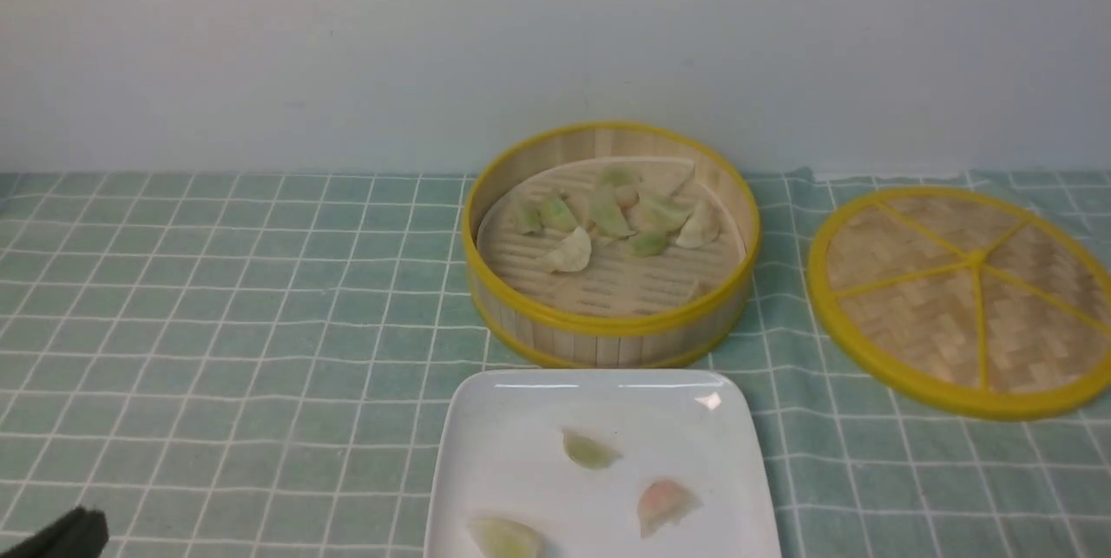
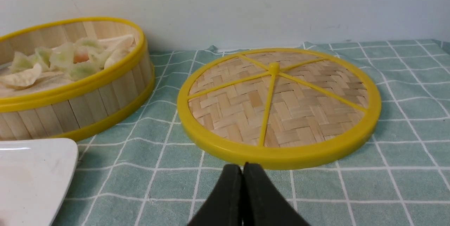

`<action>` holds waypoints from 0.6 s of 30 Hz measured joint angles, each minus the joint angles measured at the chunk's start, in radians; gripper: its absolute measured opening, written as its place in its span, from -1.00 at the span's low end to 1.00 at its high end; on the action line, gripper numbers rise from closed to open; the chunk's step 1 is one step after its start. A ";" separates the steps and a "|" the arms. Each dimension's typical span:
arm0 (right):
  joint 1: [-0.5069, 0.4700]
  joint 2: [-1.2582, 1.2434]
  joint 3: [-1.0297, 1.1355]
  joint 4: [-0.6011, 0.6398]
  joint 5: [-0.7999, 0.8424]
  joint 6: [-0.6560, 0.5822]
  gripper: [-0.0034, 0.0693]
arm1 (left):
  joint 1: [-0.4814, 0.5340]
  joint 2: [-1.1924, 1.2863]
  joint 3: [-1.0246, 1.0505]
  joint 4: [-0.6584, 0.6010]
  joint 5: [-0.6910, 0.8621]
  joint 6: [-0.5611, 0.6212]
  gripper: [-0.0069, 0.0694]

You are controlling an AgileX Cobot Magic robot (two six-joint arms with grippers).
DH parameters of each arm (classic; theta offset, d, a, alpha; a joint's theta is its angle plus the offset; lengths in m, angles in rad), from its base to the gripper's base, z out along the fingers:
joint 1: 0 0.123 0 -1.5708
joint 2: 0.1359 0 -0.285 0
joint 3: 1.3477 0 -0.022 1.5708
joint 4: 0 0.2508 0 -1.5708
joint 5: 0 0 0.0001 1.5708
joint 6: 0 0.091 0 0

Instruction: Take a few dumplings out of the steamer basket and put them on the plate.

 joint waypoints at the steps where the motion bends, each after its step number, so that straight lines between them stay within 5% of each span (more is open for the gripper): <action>1: 0.000 0.000 0.000 -0.001 0.000 0.000 -0.95 | 0.026 -0.010 0.026 -0.001 0.006 0.001 -0.83; 8: 0.000 0.001 0.000 -0.002 0.000 0.000 -0.95 | 0.129 -0.019 0.048 -0.020 0.028 0.008 -0.83; 18: 0.000 0.001 0.000 -0.002 0.000 0.000 -0.95 | 0.130 -0.019 0.048 -0.022 0.028 0.008 -0.83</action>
